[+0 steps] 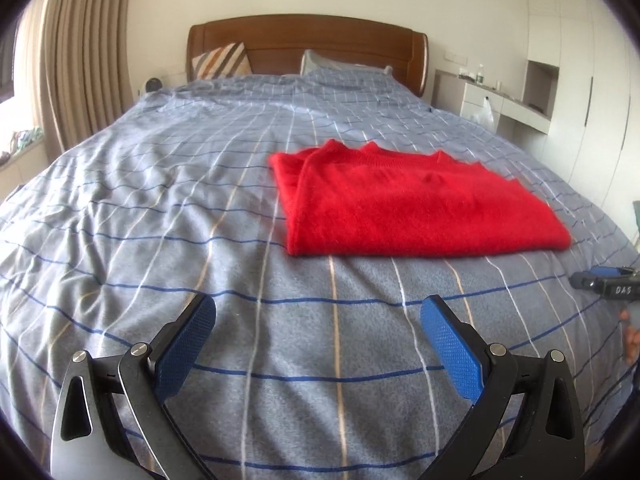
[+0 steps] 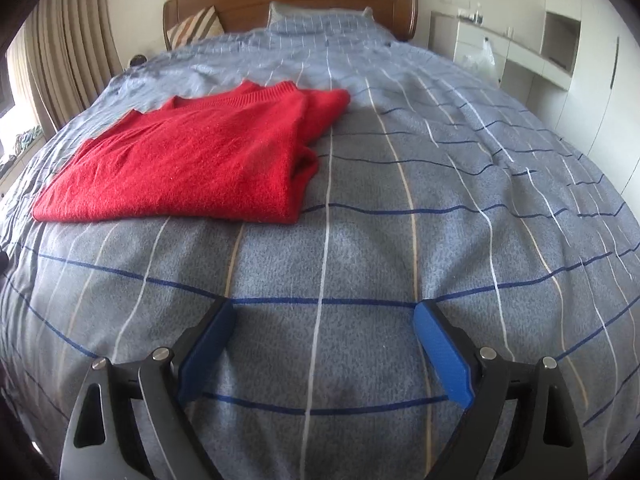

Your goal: Fold small clothes

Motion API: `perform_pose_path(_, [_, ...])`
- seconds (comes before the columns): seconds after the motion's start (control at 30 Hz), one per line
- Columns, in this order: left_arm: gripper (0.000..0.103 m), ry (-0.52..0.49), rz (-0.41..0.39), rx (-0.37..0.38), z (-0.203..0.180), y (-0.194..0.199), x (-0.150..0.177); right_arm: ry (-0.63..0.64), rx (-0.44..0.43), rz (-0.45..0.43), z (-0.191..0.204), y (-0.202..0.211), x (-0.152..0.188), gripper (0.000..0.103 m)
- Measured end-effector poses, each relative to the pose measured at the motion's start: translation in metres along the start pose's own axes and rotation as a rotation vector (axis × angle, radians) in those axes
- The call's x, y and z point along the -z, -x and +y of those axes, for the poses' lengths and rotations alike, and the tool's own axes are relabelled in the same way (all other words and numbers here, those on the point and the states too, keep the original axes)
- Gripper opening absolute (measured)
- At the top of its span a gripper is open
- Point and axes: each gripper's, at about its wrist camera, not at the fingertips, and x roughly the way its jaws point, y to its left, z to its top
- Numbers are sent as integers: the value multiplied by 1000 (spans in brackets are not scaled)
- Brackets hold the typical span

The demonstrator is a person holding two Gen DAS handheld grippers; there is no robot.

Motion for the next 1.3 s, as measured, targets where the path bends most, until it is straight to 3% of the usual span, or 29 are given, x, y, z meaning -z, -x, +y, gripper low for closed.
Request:
perform_pose_path(0.07, [103, 56, -5, 1, 11, -1, -3, -43, -100, 19, -7, 11, -26, 90])
perform_pose_path(0.2, [102, 156, -34, 3, 29, -1, -4, -159, -210, -40, -24, 23, -87, 91])
perform_pose_path(0.3, [102, 161, -22, -32, 33, -7, -1, -230, -252, 54, -30, -9, -120, 90])
perform_pose_path(0.43, [102, 158, -11, -58, 34, -9, 5, -307, -239, 141, -36, -59, -132, 85])
perform_pose_path(0.53, [102, 161, 7, -64, 36, -12, 8, -412, -296, 160, -40, -86, -130, 82])
perform_pose_path(0.57, [102, 160, 15, -66, 36, -14, 9, -421, -304, 170, -39, -93, -130, 75])
perform_pose_path(0.67, [102, 159, 22, -70, 36, -15, 8, -432, -311, 171, -37, -100, -135, 10])
perform_pose_path(0.77, [102, 155, 17, -86, 38, -12, 6, -415, -334, 153, -24, -83, -150, 9])
perform_pose_path(0.87, [102, 161, -2, -125, 48, -9, 1, -343, -360, 116, 11, -51, -179, 9])
perform_pose_path(1.0, [102, 217, -13, -172, 68, -7, -4, -208, -404, 96, 90, -27, -219, 9])
perform_pose_path(1.13, [102, 305, -2, -205, 95, -6, -2, -99, -429, 146, 182, -45, -237, 9])
perform_pose_path(1.3, [102, 389, -1, -243, 122, -3, 3, 11, -451, 227, 273, -85, -223, 9])
